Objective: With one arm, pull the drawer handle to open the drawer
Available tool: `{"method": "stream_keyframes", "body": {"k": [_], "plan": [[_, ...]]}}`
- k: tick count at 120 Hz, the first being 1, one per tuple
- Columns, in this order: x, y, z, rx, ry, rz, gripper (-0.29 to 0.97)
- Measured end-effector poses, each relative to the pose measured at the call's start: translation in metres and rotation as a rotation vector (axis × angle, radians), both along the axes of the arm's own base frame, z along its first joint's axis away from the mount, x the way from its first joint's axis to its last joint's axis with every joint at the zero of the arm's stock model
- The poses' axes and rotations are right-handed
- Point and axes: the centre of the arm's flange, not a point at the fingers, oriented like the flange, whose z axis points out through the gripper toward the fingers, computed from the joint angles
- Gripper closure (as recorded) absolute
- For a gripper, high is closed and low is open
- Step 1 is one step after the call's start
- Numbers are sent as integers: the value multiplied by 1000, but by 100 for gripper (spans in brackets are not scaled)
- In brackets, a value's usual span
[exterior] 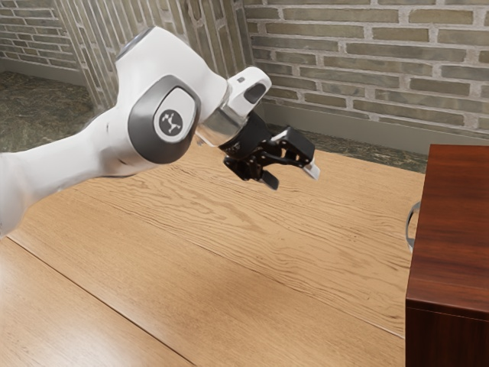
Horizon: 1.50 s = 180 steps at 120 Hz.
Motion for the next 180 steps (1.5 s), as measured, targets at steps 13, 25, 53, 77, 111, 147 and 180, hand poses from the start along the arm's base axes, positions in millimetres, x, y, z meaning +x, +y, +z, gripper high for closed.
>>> {"method": "stream_keyframes", "body": {"k": [13, 25, 53, 77, 111, 147, 180], "plan": [[4, -4, -4, -45, 22, 7, 3], [14, 4, -12, -72, 46, 28, 3], [21, -14, -32, -107, 89, 18, 3], [12, -41, -33, -117, 101, -18, 3], [15, -49, -38, -119, 113, -28, 3], [38, -72, -41, -122, 102, -59, 3], [38, -88, -46, -127, 111, -83, 3]]}}
